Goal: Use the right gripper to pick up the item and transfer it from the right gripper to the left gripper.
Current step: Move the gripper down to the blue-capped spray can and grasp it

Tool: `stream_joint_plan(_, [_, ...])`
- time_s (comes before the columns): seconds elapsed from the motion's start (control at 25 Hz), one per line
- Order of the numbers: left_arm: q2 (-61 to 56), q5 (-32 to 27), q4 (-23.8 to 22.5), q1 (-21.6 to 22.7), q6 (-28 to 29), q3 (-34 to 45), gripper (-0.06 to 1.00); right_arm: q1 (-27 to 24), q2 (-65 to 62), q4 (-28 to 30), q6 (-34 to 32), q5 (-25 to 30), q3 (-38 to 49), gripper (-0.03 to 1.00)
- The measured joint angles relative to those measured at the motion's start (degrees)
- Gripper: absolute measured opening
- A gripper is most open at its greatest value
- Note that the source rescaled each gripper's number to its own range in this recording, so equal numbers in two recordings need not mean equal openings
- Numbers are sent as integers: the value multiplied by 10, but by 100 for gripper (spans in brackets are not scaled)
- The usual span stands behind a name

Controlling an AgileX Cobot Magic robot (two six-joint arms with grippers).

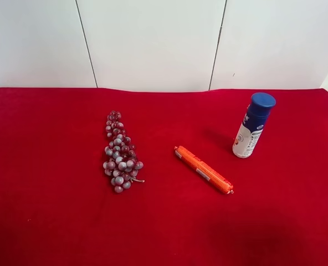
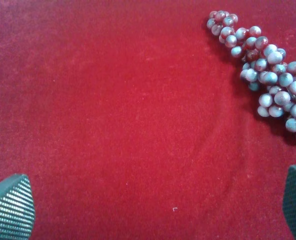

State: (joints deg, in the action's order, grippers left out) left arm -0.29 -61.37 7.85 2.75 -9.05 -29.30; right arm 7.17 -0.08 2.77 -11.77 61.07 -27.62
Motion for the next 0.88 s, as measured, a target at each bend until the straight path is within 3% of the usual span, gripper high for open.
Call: stream_joint_plan(0.88, [0, 0, 0, 0, 0, 0, 100, 0, 0, 0, 0, 0, 0, 100])
